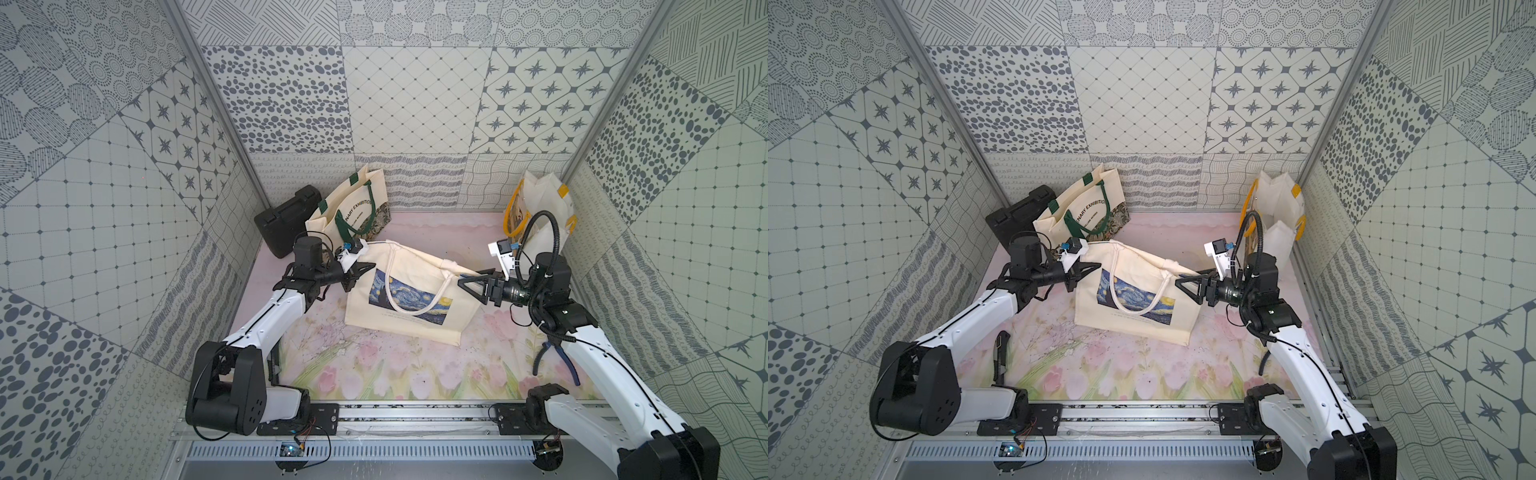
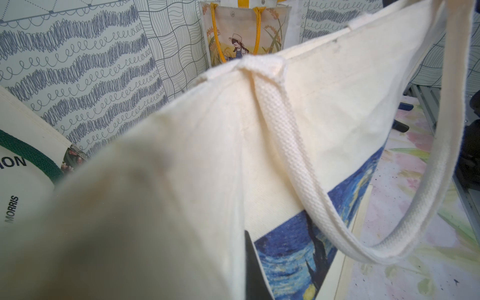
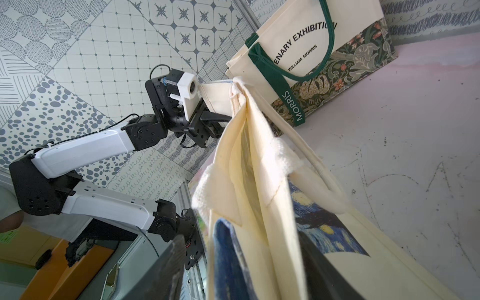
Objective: Put away the canvas bag
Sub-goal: Press the canvas bag.
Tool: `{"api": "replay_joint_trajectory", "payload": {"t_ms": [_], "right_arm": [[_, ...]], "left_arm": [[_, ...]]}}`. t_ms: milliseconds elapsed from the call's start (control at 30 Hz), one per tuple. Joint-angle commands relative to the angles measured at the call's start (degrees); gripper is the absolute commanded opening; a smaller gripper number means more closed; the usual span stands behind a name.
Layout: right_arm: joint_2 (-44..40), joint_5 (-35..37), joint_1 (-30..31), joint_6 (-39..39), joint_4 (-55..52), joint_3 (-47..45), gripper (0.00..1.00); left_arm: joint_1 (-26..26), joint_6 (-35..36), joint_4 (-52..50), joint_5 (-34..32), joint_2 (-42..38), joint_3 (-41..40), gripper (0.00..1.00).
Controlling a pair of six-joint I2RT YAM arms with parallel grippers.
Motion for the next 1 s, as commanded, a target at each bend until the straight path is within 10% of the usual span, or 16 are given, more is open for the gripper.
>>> {"api": "replay_joint_trajectory", "payload": {"t_ms": [0, 167, 333, 433, 667, 967], "right_arm": [[0.8, 4.1, 2.8, -7.7, -8.3, 2.4, 0.63], [1.8, 6.6, 4.3, -8.3, -9.2, 2.6, 0.42], [1.9, 6.7, 4.5, -7.8, -8.6, 3.7, 0.00], [1.7, 5.9, 4.5, -7.0, -8.5, 5.4, 0.00], [4.1, 7.1, 4.5, -3.0, -16.4, 17.6, 0.00], [7.6, 6.7, 8.4, 23.2, -5.2, 20.6, 0.00]], "left_arm": [[0.5, -0.4, 2.2, -1.5, 0.1, 0.9, 0.00], [0.6, -0.5, 2.1, -1.4, -0.1, 1.1, 0.00], [0.5, -0.6, 1.2, -0.9, -0.5, 1.6, 0.00], [0.5, -4.1, 1.5, -0.9, -1.2, 2.1, 0.01], [0.6, -21.6, -0.3, -8.2, -6.7, 5.2, 0.38], [0.3, -35.5, -19.3, -20.8, -7.9, 17.8, 0.41]]}}
